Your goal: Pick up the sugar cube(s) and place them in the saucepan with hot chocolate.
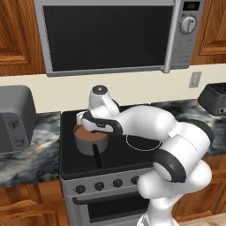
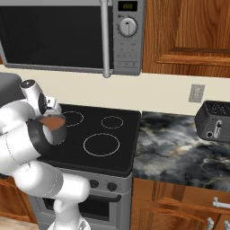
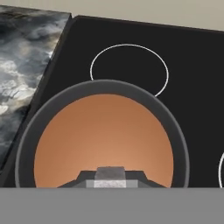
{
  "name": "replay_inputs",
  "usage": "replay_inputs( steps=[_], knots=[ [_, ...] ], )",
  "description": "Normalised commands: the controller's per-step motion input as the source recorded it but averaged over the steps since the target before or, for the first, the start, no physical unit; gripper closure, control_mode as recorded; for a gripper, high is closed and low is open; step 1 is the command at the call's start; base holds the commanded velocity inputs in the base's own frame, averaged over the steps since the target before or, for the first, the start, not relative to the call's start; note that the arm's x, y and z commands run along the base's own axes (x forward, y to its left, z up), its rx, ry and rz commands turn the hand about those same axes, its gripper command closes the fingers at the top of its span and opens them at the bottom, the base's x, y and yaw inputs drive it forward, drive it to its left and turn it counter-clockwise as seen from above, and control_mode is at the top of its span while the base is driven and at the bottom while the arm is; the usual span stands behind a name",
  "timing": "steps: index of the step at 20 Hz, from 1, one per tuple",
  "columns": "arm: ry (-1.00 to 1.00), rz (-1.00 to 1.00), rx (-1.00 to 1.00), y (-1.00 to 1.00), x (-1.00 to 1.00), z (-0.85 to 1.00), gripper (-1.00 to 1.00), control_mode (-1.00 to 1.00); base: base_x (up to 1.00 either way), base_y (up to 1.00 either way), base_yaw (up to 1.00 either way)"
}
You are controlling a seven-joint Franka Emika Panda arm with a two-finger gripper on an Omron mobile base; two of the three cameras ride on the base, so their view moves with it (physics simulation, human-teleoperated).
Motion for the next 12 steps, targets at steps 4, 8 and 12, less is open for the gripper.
replay_inputs(
  steps=[4, 8, 12],
  knots=[
    [-0.02, 0.00, 0.00, 0.00, 0.00, -0.18, 1.00, -1.00, 0.00, 0.00, 0.00],
    [0.00, 0.00, 0.00, 0.00, 0.00, -0.24, 1.00, -1.00, 0.00, 0.00, 0.00],
    [0.00, 0.00, 0.00, 0.00, 0.00, -0.01, 1.00, -1.00, 0.00, 0.00, 0.00]
  ],
)
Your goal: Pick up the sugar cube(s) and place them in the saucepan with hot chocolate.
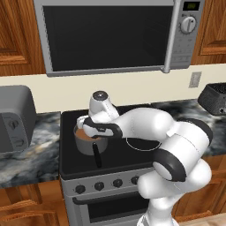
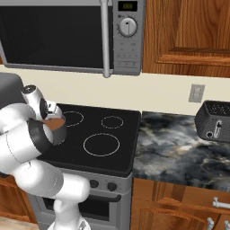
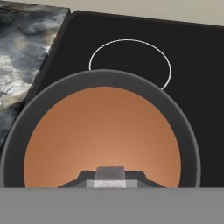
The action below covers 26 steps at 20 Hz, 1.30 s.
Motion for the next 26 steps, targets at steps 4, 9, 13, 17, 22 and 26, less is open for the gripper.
replay_inputs(
  steps=[4, 9, 13, 17, 22, 26],
  knots=[
    [0.00, 0.00, 0.00, 0.00, 0.00, 0.00, 1.00, -1.00, 0.00, 0.00, 0.00],
    [-0.03, 0.00, 0.00, 0.00, 0.00, -0.09, 1.00, -1.00, 0.00, 0.00, 0.00],
    [0.00, 0.00, 0.01, 0.00, 0.00, -0.09, 1.00, -1.00, 0.00, 0.00, 0.00],
    [0.00, 0.00, 0.00, 0.00, 0.00, 0.00, -1.00, -1.00, 0.00, 0.00, 0.00],
    [0.00, 0.00, 0.00, 0.00, 0.00, 0.00, -1.00, -1.00, 0.00, 0.00, 0.00],
    [0.00, 0.00, 0.00, 0.00, 0.00, 0.00, -1.00, -1.00, 0.00, 0.00, 0.00]
  ],
)
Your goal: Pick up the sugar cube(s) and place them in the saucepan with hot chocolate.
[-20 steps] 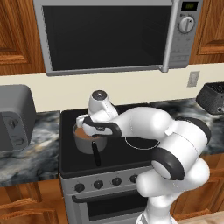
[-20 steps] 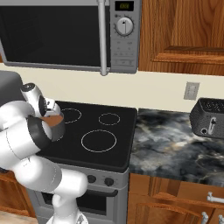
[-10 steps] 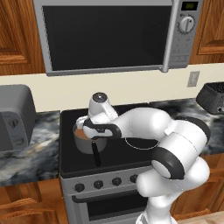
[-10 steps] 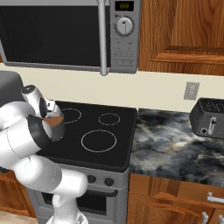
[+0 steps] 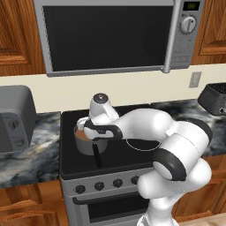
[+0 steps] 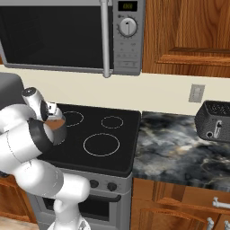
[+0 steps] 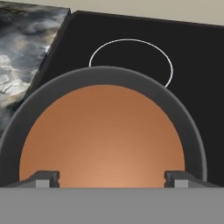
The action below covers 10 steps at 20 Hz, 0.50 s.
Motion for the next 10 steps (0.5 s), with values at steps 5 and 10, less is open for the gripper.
replay_inputs(
  steps=[5, 10],
  knots=[
    [0.00, 0.00, 0.00, 0.00, 0.00, 0.14, -1.00, -1.00, 0.00, 0.00, 0.00],
    [-0.01, 0.00, 0.00, 0.00, -0.06, 0.51, -1.00, -1.00, 0.00, 0.00, 0.00]
  ],
)
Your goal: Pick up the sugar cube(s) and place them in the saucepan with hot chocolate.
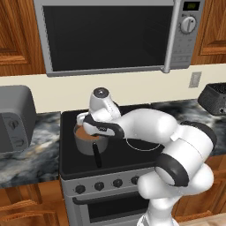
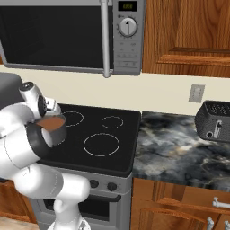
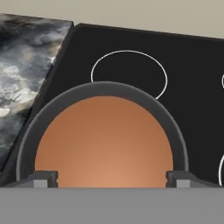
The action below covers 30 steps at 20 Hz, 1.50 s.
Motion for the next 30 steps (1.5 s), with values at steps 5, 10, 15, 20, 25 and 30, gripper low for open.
replay_inputs(
  steps=[5, 10, 15, 20, 25, 30],
  knots=[
    [-0.04, 0.00, 0.00, 0.00, -0.18, 0.54, -1.00, -1.00, 0.00, 0.00, 0.00],
    [-0.16, 0.00, 0.00, -0.02, -0.72, 0.07, -1.00, -1.00, 0.00, 0.00, 0.00],
    [-0.14, 0.00, 0.02, -0.17, -0.42, 0.00, -1.00, -1.00, 0.00, 0.00, 0.00],
    [-0.15, -0.01, 0.01, -0.13, -0.30, 0.00, -1.00, -1.00, 0.00, 0.00, 0.00],
    [-0.13, -0.01, 0.01, -0.23, -0.19, 0.00, -1.00, -1.00, 0.00, 0.00, 0.00],
    [-0.12, -0.01, 0.02, -0.26, -0.13, 0.00, -1.00, -1.00, 0.00, 0.00, 0.00]
  ],
)
